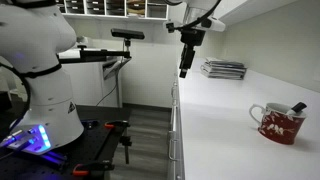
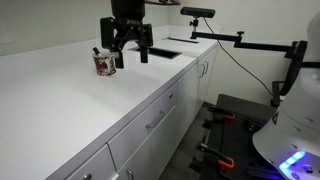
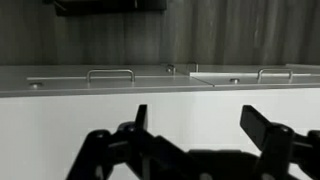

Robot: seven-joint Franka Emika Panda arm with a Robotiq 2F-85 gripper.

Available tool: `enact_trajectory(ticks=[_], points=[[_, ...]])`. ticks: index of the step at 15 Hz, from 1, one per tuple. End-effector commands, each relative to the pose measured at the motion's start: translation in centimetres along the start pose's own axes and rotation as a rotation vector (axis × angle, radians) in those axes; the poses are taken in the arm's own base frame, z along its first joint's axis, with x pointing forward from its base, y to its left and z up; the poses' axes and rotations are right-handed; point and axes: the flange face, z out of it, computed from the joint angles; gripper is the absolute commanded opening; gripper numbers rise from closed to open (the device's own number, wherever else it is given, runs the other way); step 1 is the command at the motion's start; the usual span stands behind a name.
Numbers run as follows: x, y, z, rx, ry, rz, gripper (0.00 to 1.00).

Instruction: Remove the marker from the mug cup and place it on the counter top

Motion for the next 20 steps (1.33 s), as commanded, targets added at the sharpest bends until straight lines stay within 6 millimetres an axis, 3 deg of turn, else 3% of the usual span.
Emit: enact_trajectory(ticks=[1, 7, 8, 12, 16, 20], points=[[0.0, 0.0, -0.1, 0.000, 0.000, 0.000, 1.00], [0.0, 0.0, -0.1, 0.000, 0.001, 0.000, 1.00], [0.8, 0.2, 0.1, -0.025, 0.039, -0.002, 1.00], [6.7, 3.3, 0.8, -0.151, 0.261, 0.025, 1.00], [14.3, 7.6, 2.0, -0.221, 0.376, 0.014, 1.00], [20.1, 8.1, 2.2, -0.207, 0.430, -0.027, 1.00]])
